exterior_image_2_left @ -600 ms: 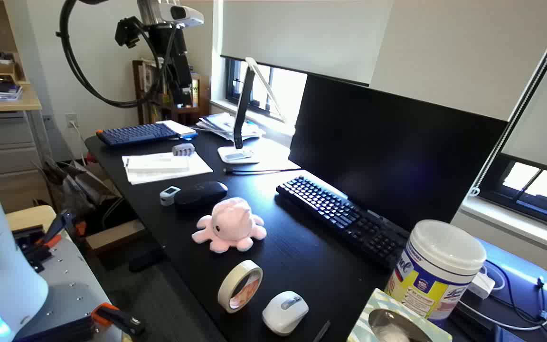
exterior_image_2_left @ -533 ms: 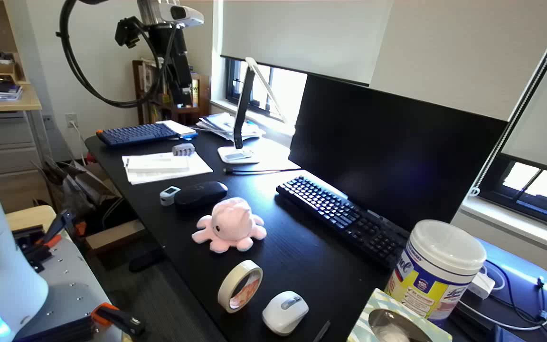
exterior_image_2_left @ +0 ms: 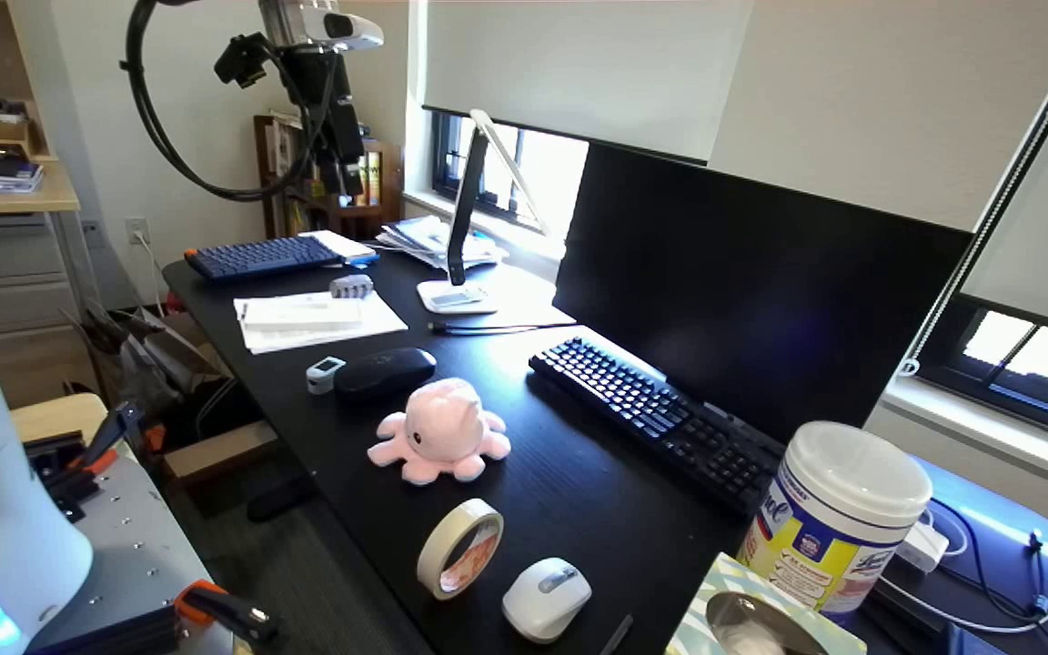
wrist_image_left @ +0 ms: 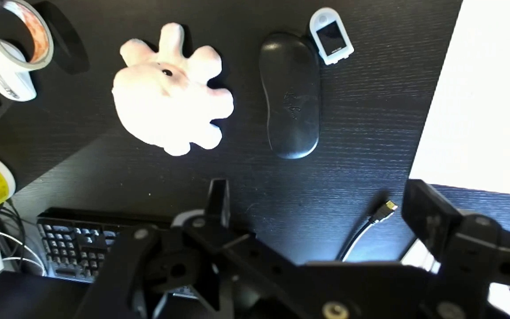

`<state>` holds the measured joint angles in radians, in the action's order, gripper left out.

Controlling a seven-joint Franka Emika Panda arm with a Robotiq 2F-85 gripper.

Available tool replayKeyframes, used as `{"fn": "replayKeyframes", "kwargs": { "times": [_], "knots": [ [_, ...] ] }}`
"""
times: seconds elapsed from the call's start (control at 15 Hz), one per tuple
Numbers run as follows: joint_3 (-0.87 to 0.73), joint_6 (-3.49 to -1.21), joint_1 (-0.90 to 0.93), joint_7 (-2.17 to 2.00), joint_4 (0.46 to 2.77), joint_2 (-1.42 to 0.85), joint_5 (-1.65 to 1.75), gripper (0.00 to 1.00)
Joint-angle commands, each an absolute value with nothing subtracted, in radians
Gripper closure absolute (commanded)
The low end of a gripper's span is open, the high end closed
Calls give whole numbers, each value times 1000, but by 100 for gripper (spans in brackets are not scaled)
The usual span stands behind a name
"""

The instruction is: Move the brown thing to the right and put it upright

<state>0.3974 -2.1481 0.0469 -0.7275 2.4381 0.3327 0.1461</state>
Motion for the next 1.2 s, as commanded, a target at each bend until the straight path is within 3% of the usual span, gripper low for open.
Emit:
{"fn": "replayKeyframes", "kwargs": {
  "times": [0.0, 0.33, 0.8, 1.13],
  "knots": [
    [364, -2140, 78, -747, 2435, 329, 163, 0],
    [346, -2144, 93, -733, 2427, 317, 153, 0],
    [364, -2515, 124, -781, 2226, -84, 366, 0],
    [280, -2544, 266, -630, 1944, -408, 309, 0]
  ]
}}
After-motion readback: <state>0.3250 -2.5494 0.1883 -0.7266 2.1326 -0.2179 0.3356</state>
